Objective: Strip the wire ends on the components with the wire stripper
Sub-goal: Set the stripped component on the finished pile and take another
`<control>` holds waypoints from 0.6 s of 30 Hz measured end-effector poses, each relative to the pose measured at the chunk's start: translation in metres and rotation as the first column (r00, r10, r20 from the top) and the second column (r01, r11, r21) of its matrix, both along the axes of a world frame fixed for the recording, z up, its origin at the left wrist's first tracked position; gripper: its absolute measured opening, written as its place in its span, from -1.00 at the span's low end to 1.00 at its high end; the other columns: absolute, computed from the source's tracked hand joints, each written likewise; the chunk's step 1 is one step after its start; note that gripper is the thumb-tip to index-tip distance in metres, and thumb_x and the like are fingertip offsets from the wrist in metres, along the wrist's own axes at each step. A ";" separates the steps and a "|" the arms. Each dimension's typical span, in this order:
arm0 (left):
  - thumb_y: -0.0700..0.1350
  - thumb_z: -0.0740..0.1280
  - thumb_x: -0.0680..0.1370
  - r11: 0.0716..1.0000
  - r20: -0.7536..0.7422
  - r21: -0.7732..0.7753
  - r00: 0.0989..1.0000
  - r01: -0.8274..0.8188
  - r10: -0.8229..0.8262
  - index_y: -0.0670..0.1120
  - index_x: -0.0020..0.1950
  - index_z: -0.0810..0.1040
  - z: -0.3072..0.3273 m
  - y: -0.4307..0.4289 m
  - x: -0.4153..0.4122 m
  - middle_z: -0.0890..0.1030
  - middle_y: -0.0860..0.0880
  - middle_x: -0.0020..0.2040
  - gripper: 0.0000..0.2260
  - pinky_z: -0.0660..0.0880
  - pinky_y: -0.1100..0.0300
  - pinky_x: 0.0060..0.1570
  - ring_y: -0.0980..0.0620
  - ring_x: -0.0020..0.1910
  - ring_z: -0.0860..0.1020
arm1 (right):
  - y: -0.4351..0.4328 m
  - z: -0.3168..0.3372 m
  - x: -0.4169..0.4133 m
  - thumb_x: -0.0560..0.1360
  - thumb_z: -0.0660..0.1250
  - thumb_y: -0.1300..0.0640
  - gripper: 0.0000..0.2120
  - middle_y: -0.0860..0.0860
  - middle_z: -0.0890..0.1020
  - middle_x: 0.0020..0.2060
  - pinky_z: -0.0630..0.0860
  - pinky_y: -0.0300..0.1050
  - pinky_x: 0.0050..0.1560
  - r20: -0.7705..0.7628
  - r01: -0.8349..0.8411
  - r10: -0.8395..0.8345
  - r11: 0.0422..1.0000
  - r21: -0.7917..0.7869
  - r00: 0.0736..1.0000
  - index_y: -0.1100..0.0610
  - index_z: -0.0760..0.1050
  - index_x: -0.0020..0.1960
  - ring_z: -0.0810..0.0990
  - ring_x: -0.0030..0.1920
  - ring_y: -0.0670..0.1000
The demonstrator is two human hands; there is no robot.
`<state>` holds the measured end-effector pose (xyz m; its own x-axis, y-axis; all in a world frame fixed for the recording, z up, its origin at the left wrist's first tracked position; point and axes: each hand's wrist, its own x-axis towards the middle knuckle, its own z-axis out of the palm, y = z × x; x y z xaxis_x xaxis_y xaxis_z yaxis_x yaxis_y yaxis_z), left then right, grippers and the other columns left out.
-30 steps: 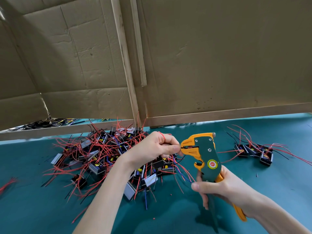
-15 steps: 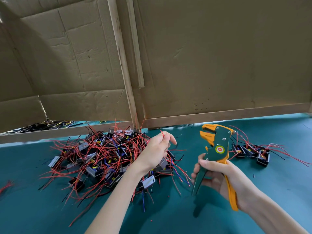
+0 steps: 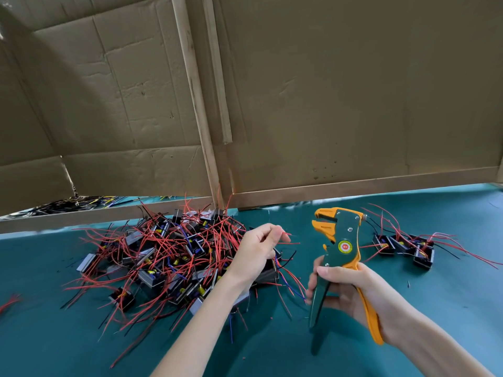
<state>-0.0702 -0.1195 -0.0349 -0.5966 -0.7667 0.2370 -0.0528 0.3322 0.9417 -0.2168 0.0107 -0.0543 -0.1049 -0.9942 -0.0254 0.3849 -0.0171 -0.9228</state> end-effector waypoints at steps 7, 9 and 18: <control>0.07 0.33 0.50 0.998 -0.162 -0.045 0.986 -0.033 0.025 -0.03 -0.13 0.58 0.020 0.008 -0.002 0.39 0.16 -0.41 -0.82 0.34 0.34 -0.32 0.18 -0.44 0.28 | -0.004 -0.006 -0.003 0.23 0.63 0.07 -0.66 0.27 0.61 -0.23 0.58 0.16 -0.08 -0.092 -0.140 0.138 0.990 -0.020 0.986 0.22 0.60 -0.13 0.62 -0.17 0.26; 0.03 0.31 0.55 0.997 -0.152 -0.063 0.988 -0.044 0.034 -0.03 -0.12 0.55 0.022 0.011 -0.003 0.39 0.20 -0.44 -0.85 0.35 0.36 -0.32 0.20 -0.45 0.31 | -0.005 -0.007 -0.003 0.25 0.63 0.08 -0.66 0.28 0.60 -0.23 0.57 0.19 -0.07 -0.104 -0.164 0.160 0.986 -0.030 0.982 0.23 0.59 -0.12 0.61 -0.17 0.27; -0.05 0.32 0.58 0.999 -0.070 -0.037 0.997 0.030 -0.033 0.00 -0.15 0.56 0.028 0.016 -0.003 0.36 0.20 -0.46 -0.88 0.31 0.40 -0.36 0.20 -0.47 0.28 | -0.005 -0.008 -0.003 0.28 0.62 0.11 -0.68 0.29 0.60 -0.24 0.56 0.21 -0.07 -0.124 -0.168 0.160 0.984 -0.055 0.979 0.24 0.58 -0.11 0.61 -0.18 0.27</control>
